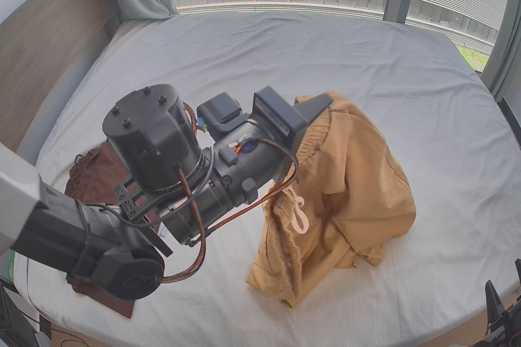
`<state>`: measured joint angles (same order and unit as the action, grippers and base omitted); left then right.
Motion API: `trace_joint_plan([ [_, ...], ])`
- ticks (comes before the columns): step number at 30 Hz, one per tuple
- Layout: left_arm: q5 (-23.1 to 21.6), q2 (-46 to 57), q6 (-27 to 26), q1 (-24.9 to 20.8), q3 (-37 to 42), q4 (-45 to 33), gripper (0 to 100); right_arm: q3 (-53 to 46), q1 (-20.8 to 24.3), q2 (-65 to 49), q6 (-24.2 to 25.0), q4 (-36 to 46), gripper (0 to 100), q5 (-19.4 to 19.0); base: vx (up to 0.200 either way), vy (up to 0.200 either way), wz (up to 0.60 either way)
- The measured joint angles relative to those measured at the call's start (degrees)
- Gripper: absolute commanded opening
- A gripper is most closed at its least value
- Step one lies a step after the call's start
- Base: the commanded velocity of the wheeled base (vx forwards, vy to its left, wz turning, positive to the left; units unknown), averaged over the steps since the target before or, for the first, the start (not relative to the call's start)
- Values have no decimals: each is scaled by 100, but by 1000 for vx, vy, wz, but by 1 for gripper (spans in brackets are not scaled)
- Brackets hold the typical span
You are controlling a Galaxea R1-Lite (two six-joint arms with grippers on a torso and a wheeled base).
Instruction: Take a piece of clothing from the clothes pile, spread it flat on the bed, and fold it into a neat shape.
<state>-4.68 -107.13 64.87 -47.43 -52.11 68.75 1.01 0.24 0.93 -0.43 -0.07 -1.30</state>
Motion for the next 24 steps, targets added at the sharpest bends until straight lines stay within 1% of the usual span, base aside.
trace_joint_plan([
  [4, -44, -67, -79, 91, 262, 165, 0, 0, 0, 0, 0, 0, 100, 0, 0, 0, 0],
  [16, -322, -116, -670, 247, 1019, 870, 0, 0, 6, 0, 0, 0, 100, 2, 0, 0, 0],
  [19, -388, -116, -1018, 279, 1298, 1075, 0, 0, 6, 0, 0, 0, 100, 0, 0, 0, 0],
  [21, -522, -116, -1292, 334, 1504, 1202, 0, 0, 6, 0, 0, 0, 100, 0, 0, 0, 0],
  [24, -719, -113, -1503, 458, 1802, 1456, 0, 0, 5, 0, 0, 0, 100, 0, 0, 0, 0],
])
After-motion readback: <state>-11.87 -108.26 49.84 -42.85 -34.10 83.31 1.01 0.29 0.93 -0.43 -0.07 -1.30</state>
